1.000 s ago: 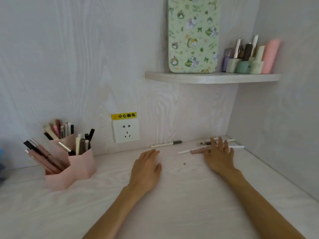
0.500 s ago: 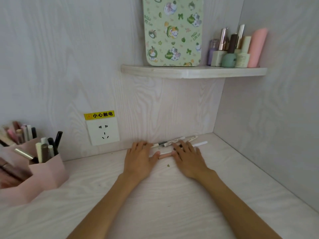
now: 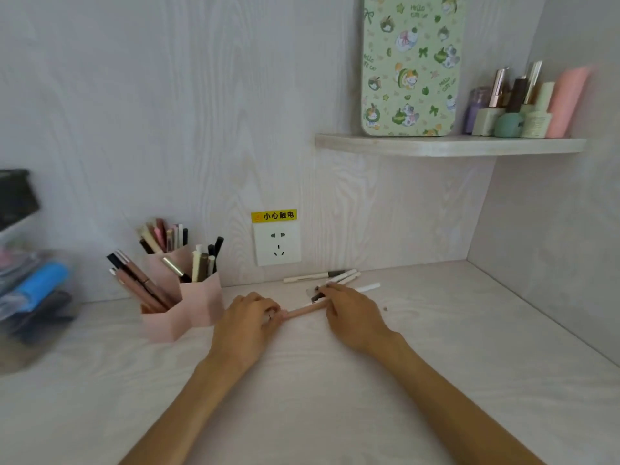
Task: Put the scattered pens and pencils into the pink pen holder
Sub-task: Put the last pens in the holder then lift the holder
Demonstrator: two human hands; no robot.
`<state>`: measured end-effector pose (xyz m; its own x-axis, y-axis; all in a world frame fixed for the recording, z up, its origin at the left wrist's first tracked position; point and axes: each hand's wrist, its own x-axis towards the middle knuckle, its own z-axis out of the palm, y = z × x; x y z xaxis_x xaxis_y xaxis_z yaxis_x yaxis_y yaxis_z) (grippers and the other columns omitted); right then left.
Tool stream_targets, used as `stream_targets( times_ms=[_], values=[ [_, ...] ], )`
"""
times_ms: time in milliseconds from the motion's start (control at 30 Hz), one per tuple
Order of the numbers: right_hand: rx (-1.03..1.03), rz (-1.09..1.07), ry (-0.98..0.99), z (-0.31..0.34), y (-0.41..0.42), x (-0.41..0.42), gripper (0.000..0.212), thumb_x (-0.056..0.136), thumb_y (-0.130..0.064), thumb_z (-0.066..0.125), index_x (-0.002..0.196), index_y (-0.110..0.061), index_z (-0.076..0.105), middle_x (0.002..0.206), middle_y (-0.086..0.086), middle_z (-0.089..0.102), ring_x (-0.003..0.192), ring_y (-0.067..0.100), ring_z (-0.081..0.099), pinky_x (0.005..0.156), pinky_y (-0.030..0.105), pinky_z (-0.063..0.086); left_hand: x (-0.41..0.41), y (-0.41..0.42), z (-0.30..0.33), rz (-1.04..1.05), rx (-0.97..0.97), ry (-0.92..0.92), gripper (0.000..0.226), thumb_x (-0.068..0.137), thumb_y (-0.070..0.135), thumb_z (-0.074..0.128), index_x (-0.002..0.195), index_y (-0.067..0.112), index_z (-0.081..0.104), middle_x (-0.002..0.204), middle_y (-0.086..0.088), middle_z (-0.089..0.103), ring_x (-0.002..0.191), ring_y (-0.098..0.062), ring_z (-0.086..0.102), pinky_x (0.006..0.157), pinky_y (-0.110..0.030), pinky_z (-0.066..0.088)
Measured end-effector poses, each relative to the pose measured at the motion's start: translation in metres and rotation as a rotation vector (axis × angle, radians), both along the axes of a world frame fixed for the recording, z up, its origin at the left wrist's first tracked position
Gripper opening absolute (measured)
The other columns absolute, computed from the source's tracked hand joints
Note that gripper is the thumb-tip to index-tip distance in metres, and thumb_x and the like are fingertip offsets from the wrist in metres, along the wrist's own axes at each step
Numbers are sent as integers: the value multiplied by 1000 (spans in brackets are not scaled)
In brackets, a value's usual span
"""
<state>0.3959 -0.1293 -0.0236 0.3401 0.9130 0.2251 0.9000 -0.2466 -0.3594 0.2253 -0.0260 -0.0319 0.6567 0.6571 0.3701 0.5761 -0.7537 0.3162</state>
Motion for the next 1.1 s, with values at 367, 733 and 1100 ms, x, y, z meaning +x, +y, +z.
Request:
stream_targets(
  times_ms=[367,733,1100],
  values=[
    [140,-102,-158,-16,45,-50,43,83,-20,40,124,-16,52,126,7,57,120,33,47,100,45,35,-78,13,-3,55,-173,-229,29,85,11,62,107,29,65,99,13,64,94,-6,61,86,-28,51],
    [221,0,-93,-22,48,-49,29,87,-16,45,113,-15,57,118,3,58,115,24,49,96,38,36,-82,-13,42,67,-159,-1116,31,74,9,76,102,17,65,89,12,68,79,-6,67,68,-16,51],
    [247,20,-78,-22,47,-51,26,86,-13,50,111,-13,58,116,5,59,114,26,50,92,40,40,-110,26,114,131,286,-1272,24,77,26,77,91,24,58,85,6,64,73,-12,67,67,-25,54]
  ],
)
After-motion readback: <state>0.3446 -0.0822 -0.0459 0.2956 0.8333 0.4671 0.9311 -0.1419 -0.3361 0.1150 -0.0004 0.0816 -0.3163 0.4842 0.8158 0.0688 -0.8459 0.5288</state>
